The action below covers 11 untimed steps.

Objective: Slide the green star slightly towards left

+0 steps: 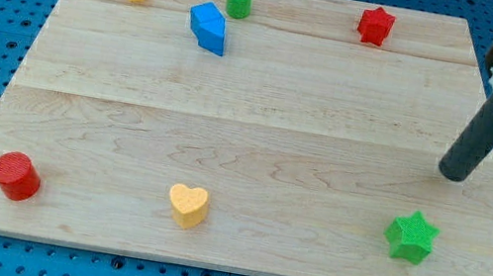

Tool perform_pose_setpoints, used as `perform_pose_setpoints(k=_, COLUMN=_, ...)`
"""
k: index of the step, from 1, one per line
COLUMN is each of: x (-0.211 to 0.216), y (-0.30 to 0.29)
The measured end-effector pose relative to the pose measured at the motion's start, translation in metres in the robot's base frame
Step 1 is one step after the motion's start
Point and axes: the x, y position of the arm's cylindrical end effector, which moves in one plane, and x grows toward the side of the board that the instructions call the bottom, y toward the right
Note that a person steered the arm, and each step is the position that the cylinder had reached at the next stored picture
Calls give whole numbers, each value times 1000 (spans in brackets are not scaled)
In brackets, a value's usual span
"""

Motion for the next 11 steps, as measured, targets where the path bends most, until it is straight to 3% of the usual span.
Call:
perform_pose_setpoints(k=3, x=15, y=11)
perform_pose_setpoints(k=5, x=89, y=5)
perform_pose_setpoints(k=9, x=87, y=-1)
perform_pose_setpoints(k=11, x=114, y=-3)
